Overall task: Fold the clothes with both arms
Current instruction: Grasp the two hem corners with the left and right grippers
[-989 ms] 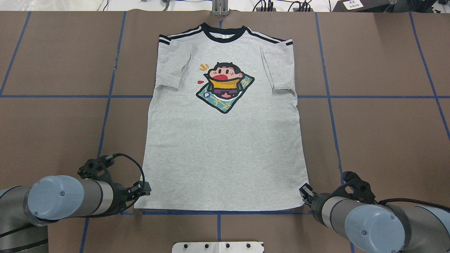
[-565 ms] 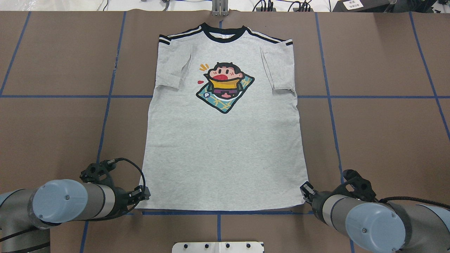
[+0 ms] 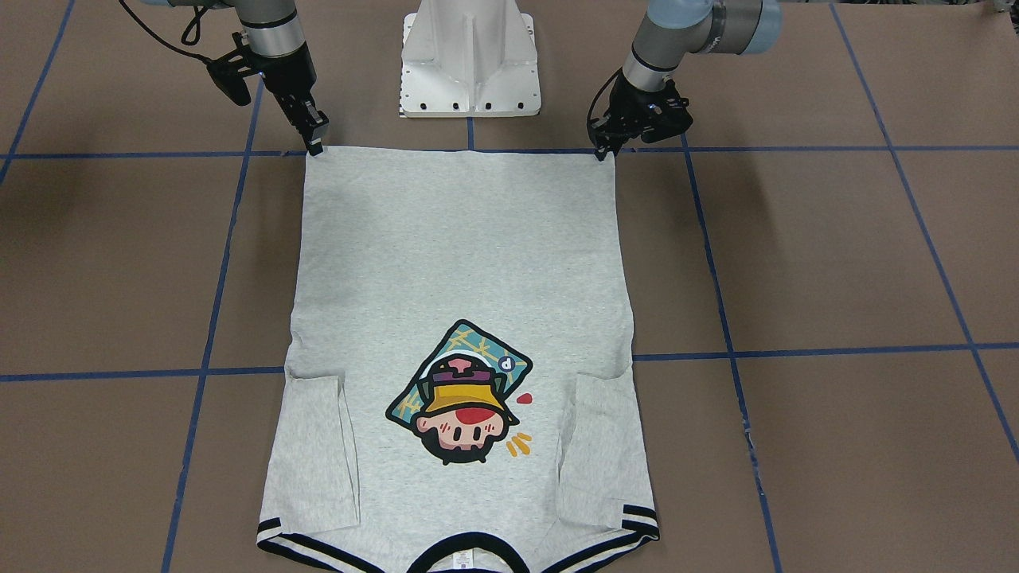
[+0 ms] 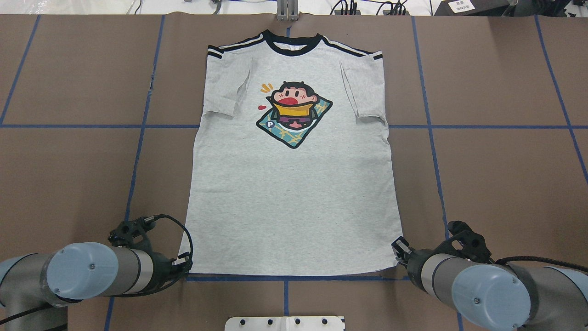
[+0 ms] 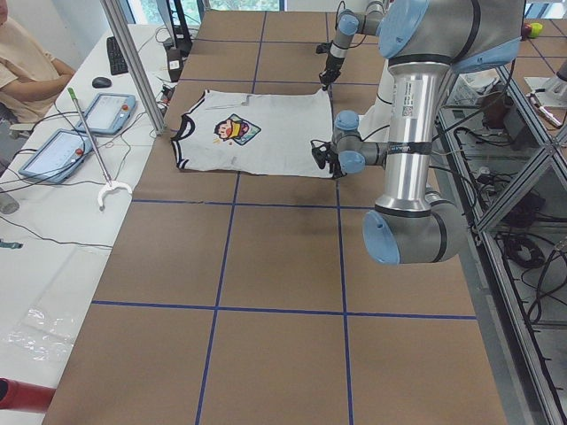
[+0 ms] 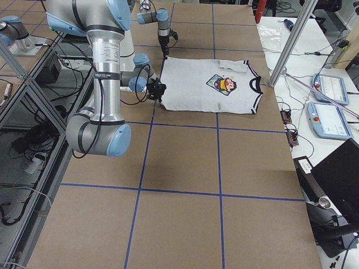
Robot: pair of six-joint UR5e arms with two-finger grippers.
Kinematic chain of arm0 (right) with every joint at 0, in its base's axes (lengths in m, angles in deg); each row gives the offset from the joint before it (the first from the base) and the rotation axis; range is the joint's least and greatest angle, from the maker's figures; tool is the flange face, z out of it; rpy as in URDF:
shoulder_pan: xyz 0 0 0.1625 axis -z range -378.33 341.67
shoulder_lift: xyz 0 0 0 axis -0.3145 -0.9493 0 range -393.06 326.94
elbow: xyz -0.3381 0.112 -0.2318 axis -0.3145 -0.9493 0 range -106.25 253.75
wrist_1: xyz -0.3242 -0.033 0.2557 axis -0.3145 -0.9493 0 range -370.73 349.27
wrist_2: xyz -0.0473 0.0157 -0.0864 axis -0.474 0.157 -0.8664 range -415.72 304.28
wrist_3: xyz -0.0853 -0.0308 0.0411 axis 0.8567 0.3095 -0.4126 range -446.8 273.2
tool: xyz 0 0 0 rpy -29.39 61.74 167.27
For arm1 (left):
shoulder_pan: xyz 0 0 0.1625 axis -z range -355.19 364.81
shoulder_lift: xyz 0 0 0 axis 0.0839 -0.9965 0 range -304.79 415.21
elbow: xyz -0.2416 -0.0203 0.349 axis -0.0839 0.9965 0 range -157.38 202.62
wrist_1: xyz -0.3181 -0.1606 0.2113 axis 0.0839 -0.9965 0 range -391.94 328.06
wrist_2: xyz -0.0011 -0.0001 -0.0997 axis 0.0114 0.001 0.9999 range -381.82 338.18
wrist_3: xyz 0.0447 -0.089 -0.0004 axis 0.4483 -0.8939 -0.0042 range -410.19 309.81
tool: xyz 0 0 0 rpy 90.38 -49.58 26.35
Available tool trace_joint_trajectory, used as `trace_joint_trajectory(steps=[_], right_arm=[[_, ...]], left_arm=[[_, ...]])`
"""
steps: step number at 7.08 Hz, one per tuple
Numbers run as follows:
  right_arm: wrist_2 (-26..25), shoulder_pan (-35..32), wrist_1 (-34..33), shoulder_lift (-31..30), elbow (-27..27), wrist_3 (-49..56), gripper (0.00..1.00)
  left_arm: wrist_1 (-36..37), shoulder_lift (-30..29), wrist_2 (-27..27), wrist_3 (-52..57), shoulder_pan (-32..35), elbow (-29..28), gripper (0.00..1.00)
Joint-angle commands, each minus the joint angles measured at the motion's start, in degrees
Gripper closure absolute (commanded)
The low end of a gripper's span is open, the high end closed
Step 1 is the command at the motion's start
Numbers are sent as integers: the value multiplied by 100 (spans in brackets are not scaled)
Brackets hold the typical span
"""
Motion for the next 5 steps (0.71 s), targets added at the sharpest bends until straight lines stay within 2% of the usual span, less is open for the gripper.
trace_joint_trajectory(steps=[1,2,3,4,5], right_arm=[[-3,-21,0,-20,27,0,100],[-3,-21,9,-29,35,0,100],[-3,-29,0,-37,70,0,100],[40,14,-9,-133,332,0,100],[93,276,-9,-291,517,-8,100]], left_arm=[[43,-21,0,8,-6,87,100],[43,-21,0,9,20,105,100],[43,40,0,9,38,453,100],[130,49,26,9,12,970,100],[661,58,78,-9,-23,1636,100]])
